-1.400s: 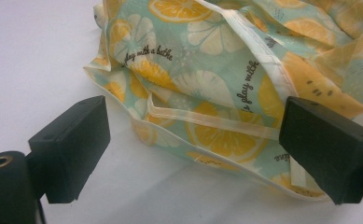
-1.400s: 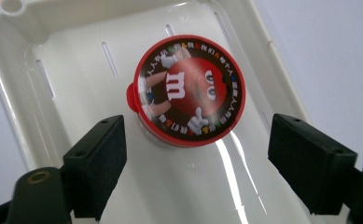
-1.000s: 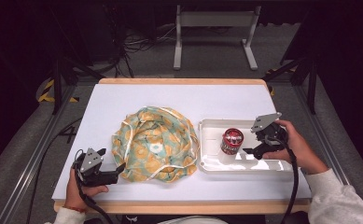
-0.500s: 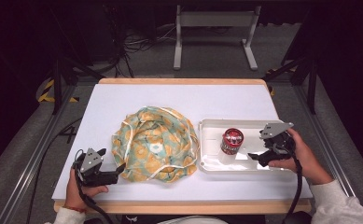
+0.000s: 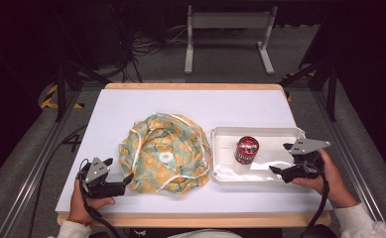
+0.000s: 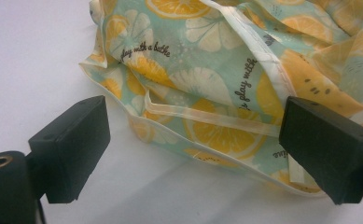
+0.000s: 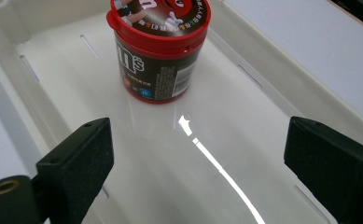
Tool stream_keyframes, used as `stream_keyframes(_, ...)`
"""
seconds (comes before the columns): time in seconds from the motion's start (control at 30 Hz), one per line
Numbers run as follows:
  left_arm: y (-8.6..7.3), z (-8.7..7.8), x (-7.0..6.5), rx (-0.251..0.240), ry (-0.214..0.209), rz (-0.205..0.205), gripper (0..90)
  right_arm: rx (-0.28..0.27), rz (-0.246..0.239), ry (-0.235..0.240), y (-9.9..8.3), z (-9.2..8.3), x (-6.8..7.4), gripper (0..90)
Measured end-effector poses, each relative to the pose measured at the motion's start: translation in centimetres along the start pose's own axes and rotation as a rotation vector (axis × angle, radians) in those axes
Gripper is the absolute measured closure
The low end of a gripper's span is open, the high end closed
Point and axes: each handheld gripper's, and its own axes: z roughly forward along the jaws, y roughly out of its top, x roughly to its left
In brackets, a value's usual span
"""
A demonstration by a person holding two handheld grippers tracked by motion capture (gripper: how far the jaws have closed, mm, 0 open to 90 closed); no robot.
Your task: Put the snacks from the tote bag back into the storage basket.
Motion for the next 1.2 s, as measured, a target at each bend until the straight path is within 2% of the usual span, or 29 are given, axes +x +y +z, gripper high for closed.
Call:
stream_keyframes(0.1, 0.0, 0.0, 0.0, 0.0, 0.0, 0.003, 9.4, -0.024, 0.013, -0.026, -0.8, -0.2, 0.0, 8.9)
stream_keyframes(0.2, 0.0, 0.0, 0.0, 0.001, -0.001, -0.001, 9.5, -0.078, 0.022, -0.038, -1.4, -0.7, 0.2, 8.6)
stream_keyframes(0.27, 0.0, 0.0, 0.0, -0.001, 0.001, 0.001, 9.5, -0.078, 0.018, -0.053, -1.5, -0.8, 0.3, 8.3)
stream_keyframes(0.3, 0.0, 0.0, 0.0, 0.0, -0.001, 0.002, 9.5, -0.121, 0.049, -0.064, -1.8, -1.3, 0.2, 8.4)
stream_keyframes(0.37, 0.0, 0.0, 0.0, -0.001, -0.003, 0.0, 9.5, -0.128, 0.059, -0.062, -1.9, -1.4, 0.1, 8.4)
stream_keyframes(0.43, 0.0, 0.0, 0.0, -0.003, -0.006, 0.001, 9.5, -0.089, 0.063, -0.074, -2.2, -1.4, 0.1, 8.0)
stream_keyframes(0.47, 0.0, 0.0, 0.0, -0.001, -0.007, 0.001, 9.5, -0.078, 0.044, -0.094, -2.4, -1.3, 0.2, 8.0)
stream_keyframes(0.57, 0.1, 0.1, 0.0, -0.001, -0.006, 0.006, 9.4, -0.087, 0.043, -0.082, -2.7, -1.2, 0.3, 7.9)
stream_keyframes(0.63, 0.1, 0.1, 0.0, 0.0, -0.009, 0.006, 9.5, -0.122, 0.037, -0.112, -3.0, -1.5, 0.5, 7.9)
stream_keyframes(0.7, 0.1, 0.2, 0.1, -0.003, -0.011, 0.003, 9.5, -0.124, 0.034, -0.124, -3.4, -1.6, 0.6, 7.2)
stream_keyframes(0.87, 0.4, 0.6, 0.1, 0.002, -0.021, 0.016, 9.5, -0.15, 0.059, -0.132, -4.7, -2.0, 0.7, 7.2)
stream_keyframes(0.9, 0.4, 0.6, 0.1, 0.003, -0.022, 0.016, 9.5, -0.165, 0.08, -0.144, -5.4, -2.3, 0.8, 7.2)
stream_keyframes(1.03, 0.5, 0.8, 0.1, -0.001, -0.026, 0.017, 9.5, -0.187, 0.104, -0.174, -6.1, -2.6, 0.9, 7.4)
stream_keyframes(1.13, 0.6, 0.8, 0.1, -0.001, -0.027, 0.023, 9.5, -0.206, 0.13, -0.175, -6.6, -2.8, 1.0, 7.4)
stream_keyframes(1.2, 0.6, 0.8, 0.0, -0.006, -0.028, 0.024, 9.5, -0.188, 0.144, -0.181, -6.8, -2.7, 1.0, 7.4)
